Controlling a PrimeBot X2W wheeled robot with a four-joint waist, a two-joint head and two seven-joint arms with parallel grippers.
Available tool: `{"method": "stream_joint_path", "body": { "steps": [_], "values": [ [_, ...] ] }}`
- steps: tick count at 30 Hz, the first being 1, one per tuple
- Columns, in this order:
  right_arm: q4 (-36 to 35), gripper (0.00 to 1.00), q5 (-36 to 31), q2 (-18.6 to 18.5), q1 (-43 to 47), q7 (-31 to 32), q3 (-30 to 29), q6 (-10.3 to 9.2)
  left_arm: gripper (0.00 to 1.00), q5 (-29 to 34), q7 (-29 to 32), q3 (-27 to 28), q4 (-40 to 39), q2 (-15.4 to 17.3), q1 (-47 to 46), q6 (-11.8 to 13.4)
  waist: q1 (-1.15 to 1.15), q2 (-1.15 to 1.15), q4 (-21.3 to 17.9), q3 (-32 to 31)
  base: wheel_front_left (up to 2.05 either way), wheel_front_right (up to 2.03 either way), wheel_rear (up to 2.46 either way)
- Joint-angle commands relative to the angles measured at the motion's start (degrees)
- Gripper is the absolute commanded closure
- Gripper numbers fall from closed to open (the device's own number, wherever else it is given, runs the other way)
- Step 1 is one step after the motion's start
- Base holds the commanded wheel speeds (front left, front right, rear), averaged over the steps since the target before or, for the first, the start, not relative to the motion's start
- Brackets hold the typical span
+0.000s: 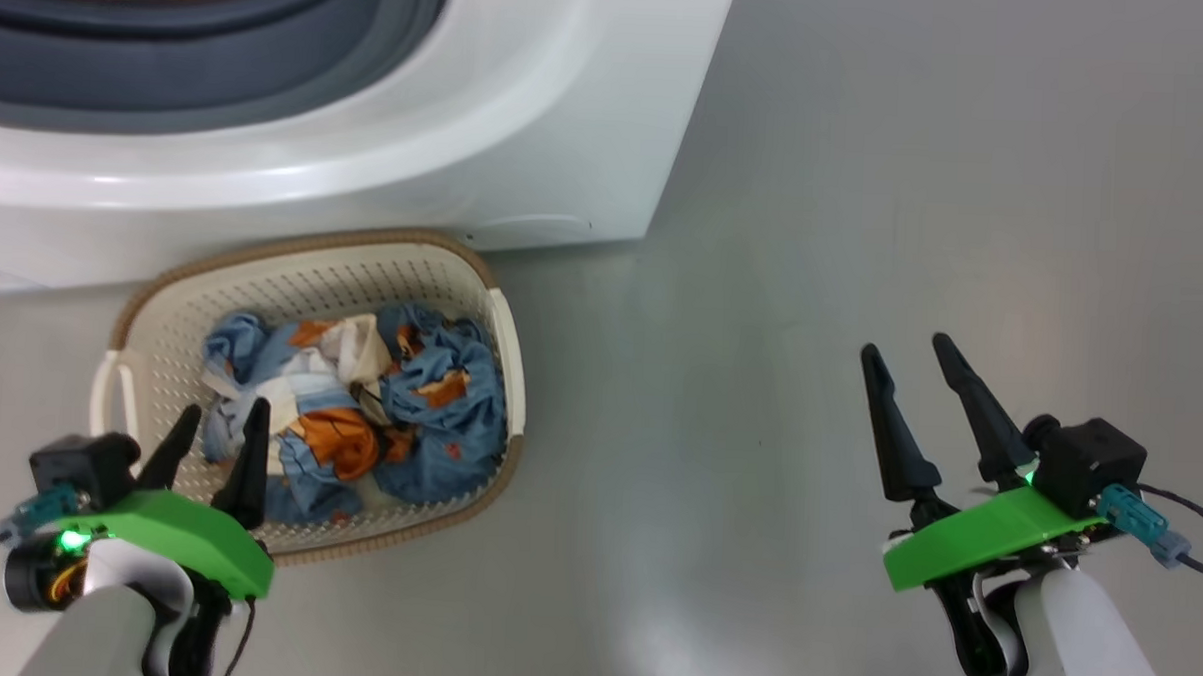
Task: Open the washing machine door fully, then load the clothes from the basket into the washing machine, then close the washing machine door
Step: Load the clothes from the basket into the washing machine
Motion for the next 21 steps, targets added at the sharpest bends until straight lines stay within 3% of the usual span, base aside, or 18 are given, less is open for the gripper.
{"method": "stream_joint_path", "body": {
  "steps": [1,10,21],
  "values": [
    [-1.7,0.0,-0.7,0.5,-0.8,-0.7,1.5,0.09,0.0,-1.3,-0.4,0.5,1.1,2.7,-2.4,0.1,0.0,0.0,-1.5,5.1,0.0,0.0,0.0],
    [-3.2,0.0,-1.8,1.6,-3.7,-0.7,2.3,0.09,0.0,-3.4,-0.4,-6.0,10.1,5.3,-10.1,0.1,0.0,0.0,-3.1,11.8,0.0,0.0,0.0],
    [-5.0,0.0,-2.8,2.6,-6.5,-0.7,3.8,0.09,0.0,-12.4,0.0,-17.0,20.7,7.6,-20.4,0.1,0.0,0.0,-5.2,17.9,0.0,0.0,0.0]
  ]
}}
